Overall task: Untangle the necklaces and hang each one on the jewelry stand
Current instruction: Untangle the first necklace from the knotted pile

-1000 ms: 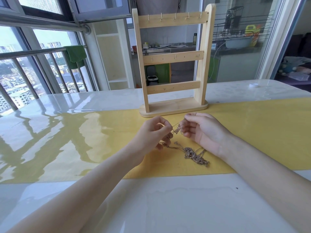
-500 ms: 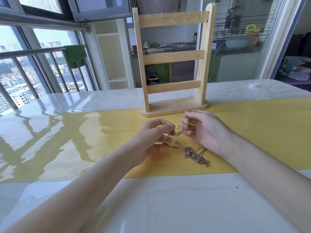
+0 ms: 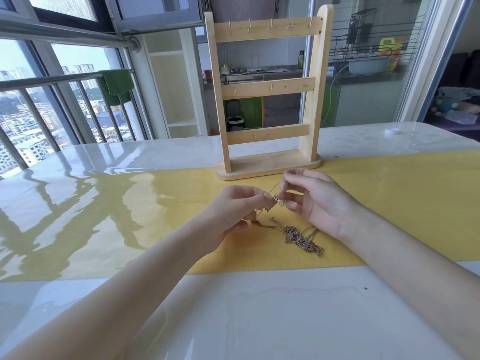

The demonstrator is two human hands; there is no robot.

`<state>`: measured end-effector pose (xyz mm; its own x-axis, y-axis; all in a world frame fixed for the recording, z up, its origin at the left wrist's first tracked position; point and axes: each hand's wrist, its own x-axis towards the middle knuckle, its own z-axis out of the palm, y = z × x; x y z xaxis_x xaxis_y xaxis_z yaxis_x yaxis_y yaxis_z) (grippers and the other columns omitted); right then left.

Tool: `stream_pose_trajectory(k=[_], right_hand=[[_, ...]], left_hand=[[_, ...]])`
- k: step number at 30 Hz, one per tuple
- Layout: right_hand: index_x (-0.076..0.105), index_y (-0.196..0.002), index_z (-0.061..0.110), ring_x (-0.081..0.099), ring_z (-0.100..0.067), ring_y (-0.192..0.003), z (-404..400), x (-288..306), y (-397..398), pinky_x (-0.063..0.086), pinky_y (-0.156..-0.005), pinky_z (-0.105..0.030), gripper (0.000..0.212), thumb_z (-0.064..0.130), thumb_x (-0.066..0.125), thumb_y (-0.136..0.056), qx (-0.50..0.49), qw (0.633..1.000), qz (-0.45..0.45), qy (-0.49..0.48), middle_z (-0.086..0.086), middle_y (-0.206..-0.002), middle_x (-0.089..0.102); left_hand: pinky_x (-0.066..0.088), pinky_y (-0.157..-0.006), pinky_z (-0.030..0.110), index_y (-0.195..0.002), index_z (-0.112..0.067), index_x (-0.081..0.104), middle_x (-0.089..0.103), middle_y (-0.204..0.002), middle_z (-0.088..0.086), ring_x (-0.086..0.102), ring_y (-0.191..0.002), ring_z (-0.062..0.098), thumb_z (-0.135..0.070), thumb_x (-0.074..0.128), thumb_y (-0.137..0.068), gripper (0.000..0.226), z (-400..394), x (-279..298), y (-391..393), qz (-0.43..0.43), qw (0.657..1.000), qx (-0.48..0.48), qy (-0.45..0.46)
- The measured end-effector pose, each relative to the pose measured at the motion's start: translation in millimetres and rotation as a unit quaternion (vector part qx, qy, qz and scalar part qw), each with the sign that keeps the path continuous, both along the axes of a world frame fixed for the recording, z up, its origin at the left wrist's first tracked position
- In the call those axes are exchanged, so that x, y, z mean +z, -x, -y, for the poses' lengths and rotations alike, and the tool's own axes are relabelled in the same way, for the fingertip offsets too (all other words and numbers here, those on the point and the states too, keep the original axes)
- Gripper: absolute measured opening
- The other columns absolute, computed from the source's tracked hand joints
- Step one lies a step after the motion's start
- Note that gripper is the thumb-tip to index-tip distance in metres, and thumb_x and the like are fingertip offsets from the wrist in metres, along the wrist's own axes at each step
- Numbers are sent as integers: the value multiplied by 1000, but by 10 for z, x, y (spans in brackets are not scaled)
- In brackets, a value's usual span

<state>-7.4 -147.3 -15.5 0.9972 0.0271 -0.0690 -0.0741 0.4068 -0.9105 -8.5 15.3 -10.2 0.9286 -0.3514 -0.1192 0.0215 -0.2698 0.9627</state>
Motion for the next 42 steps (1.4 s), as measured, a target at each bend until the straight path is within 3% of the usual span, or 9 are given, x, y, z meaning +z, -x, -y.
stream_pose_trajectory(k=[4, 11, 23, 27, 34, 37, 42], right_hand=[[52, -85, 11, 57, -14, -49, -12, 5, 7, 37, -39, -18, 13, 2, 51, -94, -1, 1000, 0, 3, -4, -60, 57], [57, -85, 10, 51, -14, -54, -12, 21, 19, 35, -42, -19, 15, -2, 51, -91, 20, 999, 14, 36, -3, -59, 56], [51, -75, 14, 37, -12, -50, 40, 89, 45, 27, -43, -19, 20, 0, 43, -85, 103, 994, -4, -29, -1, -62, 47], [52, -76, 14, 36, -11, -50, 64, 99, 47, 28, -45, -20, 12, 2, 55, -75, 129, 991, 13, -33, 1, -62, 45], [70, -77, 3, 37, -10, -45, -25, 47, 44, 27, -42, -20, 26, -7, 47, -84, 60, 975, 34, 211, 2, -55, 46], [72, -84, 1, 37, -9, -42, -49, 39, 65, 26, -39, -18, 23, -4, 49, -86, 24, 962, 30, 270, 6, -49, 48], [68, -88, 7, 35, -7, -36, -63, 61, 99, 22, -34, -17, 17, -3, 55, -86, 1, 954, 23, 298, -3, -63, 48]], left_hand=[[25, -43, 15, -73, -20, 67, 38, -49, -11, 30, -47, 6, -22, 67, -87, 14, -8, 11, 0, 2, 1000, -6, -7], [21, -42, 16, -84, -11, 73, 37, -47, -11, 26, -43, 7, -20, 70, -84, 9, 1, 21, -2, 5, 1000, -14, -18], [20, -42, 16, -72, -17, 71, 32, -48, -10, 23, -48, 9, -18, 66, -86, 14, -33, 33, -43, 37, 999, 8, -10], [18, -42, 17, -71, -15, 70, 30, -47, -11, 22, -46, 9, -17, 61, -88, 19, -44, 49, -34, 35, 999, 18, -3], [19, -44, 18, -69, -12, 70, 27, -45, -10, 22, -44, 10, -16, 54, -90, 27, -52, 30, -35, 65, 997, 41, -22], [20, -44, 18, -66, -16, 72, 29, -46, -11, 23, -45, 9, -19, 56, -90, 29, -34, 6, -27, 89, 994, 34, -48], [20, -44, 19, -66, -15, 71, 30, -45, -11, 24, -45, 9, -19, 56, -90, 28, -31, 7, -24, 76, 996, 27, -36]])
